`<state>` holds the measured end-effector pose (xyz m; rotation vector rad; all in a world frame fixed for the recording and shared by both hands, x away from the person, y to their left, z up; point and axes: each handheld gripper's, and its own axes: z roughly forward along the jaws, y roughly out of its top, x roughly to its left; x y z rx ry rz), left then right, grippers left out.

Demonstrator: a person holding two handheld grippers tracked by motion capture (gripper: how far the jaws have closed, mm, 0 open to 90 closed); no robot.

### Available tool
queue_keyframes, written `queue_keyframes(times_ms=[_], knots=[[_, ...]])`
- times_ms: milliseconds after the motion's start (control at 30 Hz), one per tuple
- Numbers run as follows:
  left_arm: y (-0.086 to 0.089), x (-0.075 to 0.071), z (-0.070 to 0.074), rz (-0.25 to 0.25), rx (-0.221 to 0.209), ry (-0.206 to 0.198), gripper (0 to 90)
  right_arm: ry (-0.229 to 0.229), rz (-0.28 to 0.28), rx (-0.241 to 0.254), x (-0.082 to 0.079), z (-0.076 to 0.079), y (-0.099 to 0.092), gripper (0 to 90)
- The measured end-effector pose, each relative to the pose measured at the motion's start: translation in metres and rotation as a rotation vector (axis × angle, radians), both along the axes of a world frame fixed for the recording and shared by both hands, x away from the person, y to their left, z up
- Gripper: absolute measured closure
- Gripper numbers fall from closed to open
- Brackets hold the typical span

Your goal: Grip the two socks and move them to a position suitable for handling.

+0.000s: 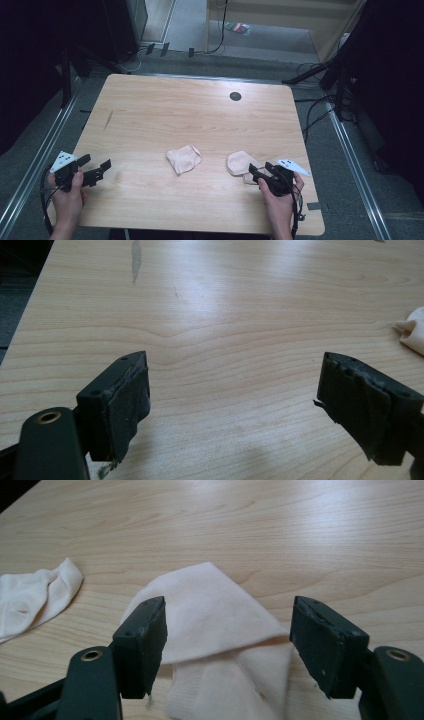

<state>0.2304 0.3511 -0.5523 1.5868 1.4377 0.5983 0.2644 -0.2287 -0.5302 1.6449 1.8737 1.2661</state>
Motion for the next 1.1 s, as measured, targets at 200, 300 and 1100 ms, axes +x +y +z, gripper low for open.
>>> queue_keyframes(times_ms=[200, 300, 1100], knots=[[0.0, 0.0, 0.0, -0.003, 0.003, 0.0, 14.2, 0.012, -0.012, -0.076, 0.008, -0.006, 0.01, 33.5], [0.0, -0.001, 0.0, -0.002, 0.001, 0.0, 14.3, 0.039, -0.012, -0.088, 0.011, -0.01, 0.011, 37.1], [-0.001, -0.003, 0.003, 0.01, 0.017, -0.018, 14.4, -0.004, -0.061, -0.096, 0.006, -0.015, 0.0, 90.0]])
